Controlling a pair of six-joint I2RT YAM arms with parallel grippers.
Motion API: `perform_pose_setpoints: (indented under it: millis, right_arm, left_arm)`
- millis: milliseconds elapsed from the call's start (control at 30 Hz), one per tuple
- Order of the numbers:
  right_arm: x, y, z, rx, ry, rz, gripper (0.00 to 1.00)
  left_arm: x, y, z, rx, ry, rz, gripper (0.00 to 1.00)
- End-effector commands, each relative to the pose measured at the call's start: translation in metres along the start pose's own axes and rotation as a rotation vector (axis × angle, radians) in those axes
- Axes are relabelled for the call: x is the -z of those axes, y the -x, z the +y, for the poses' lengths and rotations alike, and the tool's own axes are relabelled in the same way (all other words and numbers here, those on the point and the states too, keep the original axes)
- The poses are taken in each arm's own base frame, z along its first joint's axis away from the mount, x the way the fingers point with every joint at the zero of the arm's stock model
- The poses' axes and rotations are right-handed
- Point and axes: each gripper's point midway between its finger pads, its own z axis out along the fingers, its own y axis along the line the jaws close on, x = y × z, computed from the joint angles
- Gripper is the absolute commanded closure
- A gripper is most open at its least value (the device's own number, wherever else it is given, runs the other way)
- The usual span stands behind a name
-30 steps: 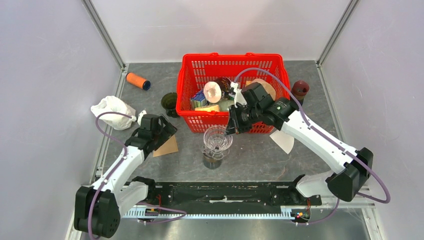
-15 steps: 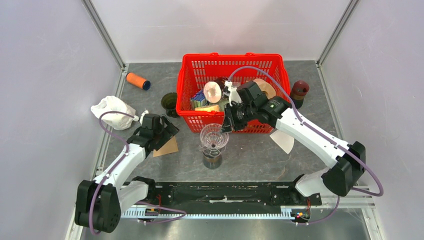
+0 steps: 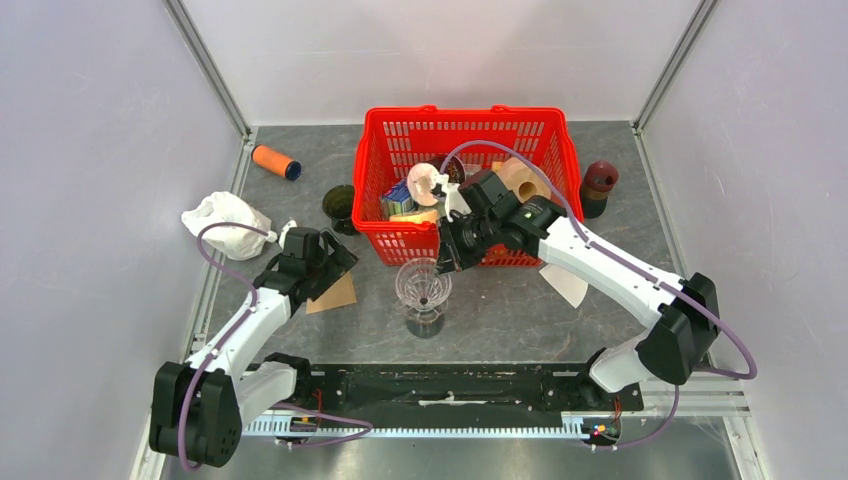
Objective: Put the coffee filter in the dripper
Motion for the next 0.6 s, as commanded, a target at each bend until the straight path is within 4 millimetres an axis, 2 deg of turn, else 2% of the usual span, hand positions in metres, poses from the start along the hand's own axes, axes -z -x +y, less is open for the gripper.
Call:
perform_pose_setpoints:
  millis: [0,367,567]
  right_arm:
    - [-0.0034,0.0049,0.0054,0.029,0.017,-0.012,0.92]
    - [-0.0071,0.004,-0.0011,0.018,-0.014,-0.011,0.86]
    - [-0.0047,0.0049,-0.0003,0.017,-0.016,-0.018,0.71]
  left_arm:
    - [0.0032,0.0052,-0.0108,-0.025,-0.051,-0.019,0.02]
    - [0.0034,0.0046,-0.0104,-0.027,-0.051,-0.017,0.02]
    - [0.0042,0.0055,-0.011,-0.028,-0.054,-0.021,0.02]
